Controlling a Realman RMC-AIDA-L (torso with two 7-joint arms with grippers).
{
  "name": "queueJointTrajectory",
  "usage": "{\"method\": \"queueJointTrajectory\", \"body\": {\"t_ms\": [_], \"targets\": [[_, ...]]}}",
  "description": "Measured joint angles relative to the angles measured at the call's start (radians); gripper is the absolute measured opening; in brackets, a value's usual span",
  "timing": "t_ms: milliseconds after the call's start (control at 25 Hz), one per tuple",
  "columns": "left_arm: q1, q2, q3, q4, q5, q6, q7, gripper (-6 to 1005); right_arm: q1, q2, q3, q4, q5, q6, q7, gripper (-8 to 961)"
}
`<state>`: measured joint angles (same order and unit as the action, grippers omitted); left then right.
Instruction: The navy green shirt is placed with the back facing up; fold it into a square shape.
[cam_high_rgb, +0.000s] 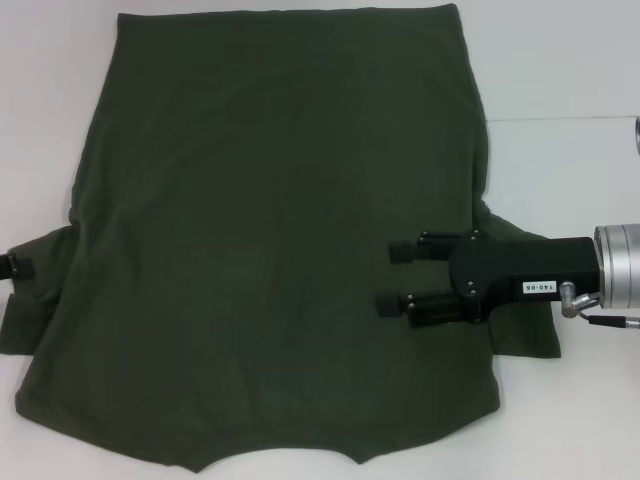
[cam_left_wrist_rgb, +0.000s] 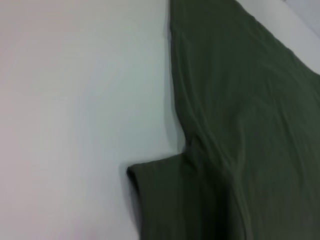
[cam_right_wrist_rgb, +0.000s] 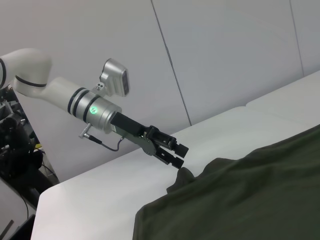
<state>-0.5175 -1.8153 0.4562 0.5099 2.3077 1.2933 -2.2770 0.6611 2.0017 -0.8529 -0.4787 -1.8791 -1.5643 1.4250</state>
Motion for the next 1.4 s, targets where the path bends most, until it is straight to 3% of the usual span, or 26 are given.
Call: {"method": "queueJointTrajectory", "body": {"t_ms": [440, 1400], "targets": [[-0.008, -0.015, 0.024, -0.025, 0.001, -0.015, 0.008, 912, 0.0, -0.002, 0.0, 0.0, 0.0, 0.009, 0.0, 911], [-0.042, -0.009, 0.069, -0.057, 0.015, -0.005, -0.001, 880, 0.003, -0.001, 0.0, 0.002, 0.0, 0.013, 0.002, 910]]}}
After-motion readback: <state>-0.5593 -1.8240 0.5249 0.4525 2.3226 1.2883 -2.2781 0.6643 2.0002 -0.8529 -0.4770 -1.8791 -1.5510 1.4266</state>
